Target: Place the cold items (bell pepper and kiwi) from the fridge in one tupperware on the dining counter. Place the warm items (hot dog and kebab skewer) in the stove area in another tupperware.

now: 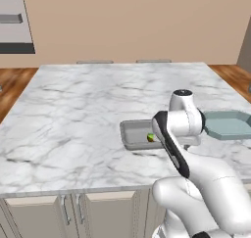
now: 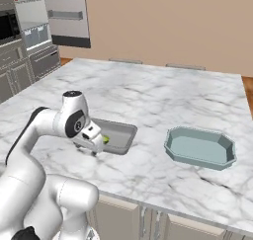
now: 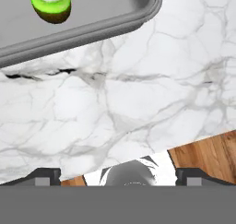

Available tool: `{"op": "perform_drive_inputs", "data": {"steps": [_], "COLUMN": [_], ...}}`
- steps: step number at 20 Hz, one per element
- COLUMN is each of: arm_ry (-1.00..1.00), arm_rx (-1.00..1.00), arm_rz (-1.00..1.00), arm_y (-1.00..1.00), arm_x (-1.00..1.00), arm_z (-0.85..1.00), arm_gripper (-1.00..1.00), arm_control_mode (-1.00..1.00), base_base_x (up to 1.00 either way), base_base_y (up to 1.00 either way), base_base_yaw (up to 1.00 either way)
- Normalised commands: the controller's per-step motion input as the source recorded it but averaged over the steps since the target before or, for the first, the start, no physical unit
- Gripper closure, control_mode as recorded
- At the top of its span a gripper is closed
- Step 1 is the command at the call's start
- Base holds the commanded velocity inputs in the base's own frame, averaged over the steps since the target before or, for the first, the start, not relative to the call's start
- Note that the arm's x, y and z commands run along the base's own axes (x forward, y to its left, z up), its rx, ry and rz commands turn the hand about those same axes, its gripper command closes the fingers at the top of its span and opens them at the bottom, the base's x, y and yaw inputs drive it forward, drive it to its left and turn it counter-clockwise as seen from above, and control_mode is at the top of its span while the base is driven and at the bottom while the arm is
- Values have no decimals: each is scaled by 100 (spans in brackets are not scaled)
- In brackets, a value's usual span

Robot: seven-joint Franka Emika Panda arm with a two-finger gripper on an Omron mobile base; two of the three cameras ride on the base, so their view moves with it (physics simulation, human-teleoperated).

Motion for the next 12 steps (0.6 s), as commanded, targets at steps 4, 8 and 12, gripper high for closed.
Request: {"op": "perform_drive_inputs", "data": {"steps": [4, 8, 12], "arm_ry": [-4, -14, -12], "arm_rx": [3, 11, 9], "arm_rz": [1, 1, 1], "arm_y": [-3, -18, -16], "arm_x": [-16, -1, -15], "arm_z": [-35, -12, -2], "arm_gripper": [-100, -100, -100], "arm_control_mode": [-100, -100, 100], "base_base_x": [0, 0, -40], "base_base_y": [0, 0, -17], "base_base_yaw": [0, 0, 2]}}
